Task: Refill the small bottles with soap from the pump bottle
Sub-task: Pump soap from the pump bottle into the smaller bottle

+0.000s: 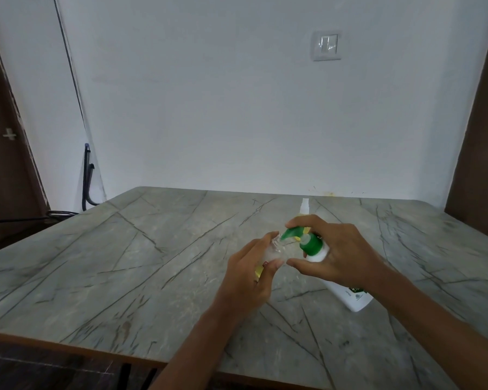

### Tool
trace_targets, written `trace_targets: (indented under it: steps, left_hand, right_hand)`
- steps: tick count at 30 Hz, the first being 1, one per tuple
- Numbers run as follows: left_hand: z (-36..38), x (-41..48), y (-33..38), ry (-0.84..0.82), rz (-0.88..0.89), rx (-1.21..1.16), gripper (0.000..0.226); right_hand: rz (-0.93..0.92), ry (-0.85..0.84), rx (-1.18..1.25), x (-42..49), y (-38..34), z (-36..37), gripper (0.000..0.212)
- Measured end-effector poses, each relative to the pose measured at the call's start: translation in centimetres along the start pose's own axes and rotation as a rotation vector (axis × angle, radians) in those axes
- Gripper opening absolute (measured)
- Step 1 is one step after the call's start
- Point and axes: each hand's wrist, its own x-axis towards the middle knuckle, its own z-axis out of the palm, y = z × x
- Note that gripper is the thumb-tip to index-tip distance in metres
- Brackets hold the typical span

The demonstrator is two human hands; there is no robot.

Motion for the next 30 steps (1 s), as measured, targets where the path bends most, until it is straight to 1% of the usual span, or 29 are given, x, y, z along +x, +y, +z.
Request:
trace_targets:
  steps: [7, 13, 15, 20, 30]
  left_hand:
    - [0.01, -0.12, -0.03, -0.008, 0.005, 0.0, 0.044]
    - [0.25, -0.17, 0.01, -0.046, 0.007, 0.013, 0.044]
    - [0.27, -0.2, -0.14, -0.046, 0.004, 0.012, 0.043]
    - [0.18, -0.13, -0.25, 0.003, -0.022, -0.009, 0.044]
    - [0.1, -0.06, -0.06, -0.007, 0.0, -0.006, 0.043]
  right_hand:
    - [0.015, 0.0, 0.06, 0.3, 0.51, 0.31, 0.052]
    - [-0.004, 0.059, 0.108, 0.27, 0.28, 0.11, 0.045]
    - [0.013, 0.038, 0.09, 0.29, 0.38, 0.18, 0.046]
    - [0.006, -0.004, -0.011, 0.19, 0.39, 0.44, 0.061]
    - [0.016, -0.01, 0.078, 0.58, 0.62, 0.49, 0.053]
